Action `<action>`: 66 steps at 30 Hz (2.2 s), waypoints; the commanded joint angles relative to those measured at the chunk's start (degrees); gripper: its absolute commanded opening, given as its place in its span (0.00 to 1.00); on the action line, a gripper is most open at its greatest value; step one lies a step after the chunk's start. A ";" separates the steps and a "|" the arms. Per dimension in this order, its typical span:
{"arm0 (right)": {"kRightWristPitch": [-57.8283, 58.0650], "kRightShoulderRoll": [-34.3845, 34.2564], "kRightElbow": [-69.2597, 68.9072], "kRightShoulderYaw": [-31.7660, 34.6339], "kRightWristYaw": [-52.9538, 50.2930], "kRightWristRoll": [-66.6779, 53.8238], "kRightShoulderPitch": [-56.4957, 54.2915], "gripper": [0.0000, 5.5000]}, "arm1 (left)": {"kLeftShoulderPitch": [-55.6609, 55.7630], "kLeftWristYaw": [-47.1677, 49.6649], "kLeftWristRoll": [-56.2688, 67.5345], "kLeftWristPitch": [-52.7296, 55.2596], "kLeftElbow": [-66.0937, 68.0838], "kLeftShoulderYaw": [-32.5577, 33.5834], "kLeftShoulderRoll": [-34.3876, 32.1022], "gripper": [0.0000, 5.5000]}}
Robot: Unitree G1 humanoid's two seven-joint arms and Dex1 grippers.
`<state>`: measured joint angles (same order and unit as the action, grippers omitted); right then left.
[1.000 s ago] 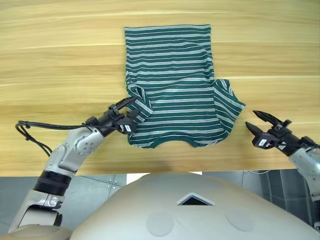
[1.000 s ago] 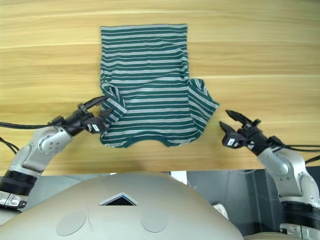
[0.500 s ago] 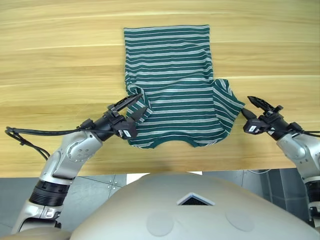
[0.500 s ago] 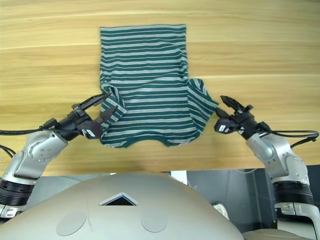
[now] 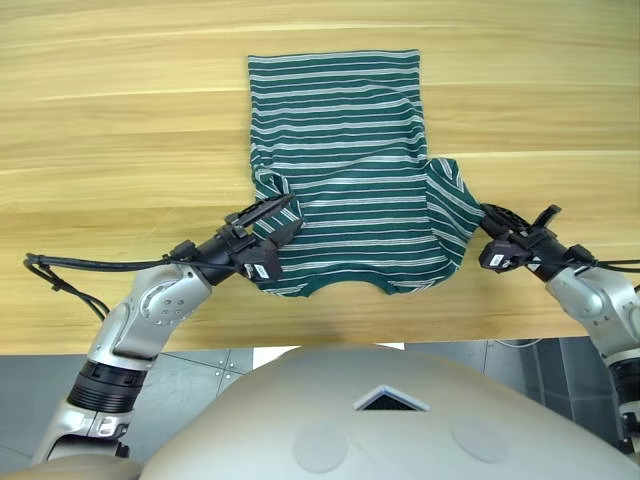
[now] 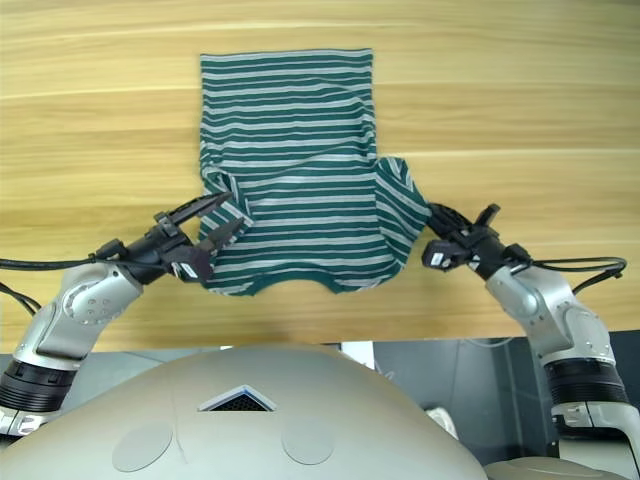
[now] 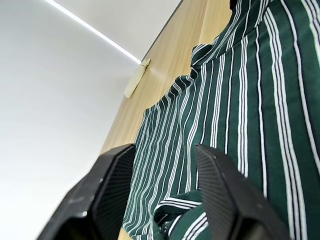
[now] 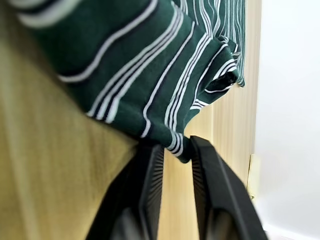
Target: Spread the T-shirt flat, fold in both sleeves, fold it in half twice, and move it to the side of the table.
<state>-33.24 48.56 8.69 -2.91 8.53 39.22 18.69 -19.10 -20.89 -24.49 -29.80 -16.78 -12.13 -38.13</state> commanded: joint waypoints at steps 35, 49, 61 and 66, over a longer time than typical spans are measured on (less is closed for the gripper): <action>0.33 -11.19 -17.29 -7.06 4.20 -10.14 1.88 0.00 | 2.40 -1.17 0.12 -1.22 3.80 -2.58 2.99 0.41; 2.15 -11.10 -12.42 -8.03 3.77 -6.94 -1.61 0.29 | 0.51 -0.11 1.33 -0.63 3.46 3.59 0.30 0.41; -0.97 -2.05 -15.02 7.23 9.83 -28.07 2.90 0.33 | -15.57 -5.11 -0.05 -0.78 4.70 20.89 -12.90 0.41; -4.40 2.94 -10.21 6.64 15.59 -25.30 7.82 0.33 | -17.45 -11.60 0.77 0.18 2.75 12.80 -12.60 0.41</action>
<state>-36.28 49.69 -2.26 5.15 21.52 13.07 25.17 -36.08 -30.11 -23.90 -30.86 -13.01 2.75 -50.76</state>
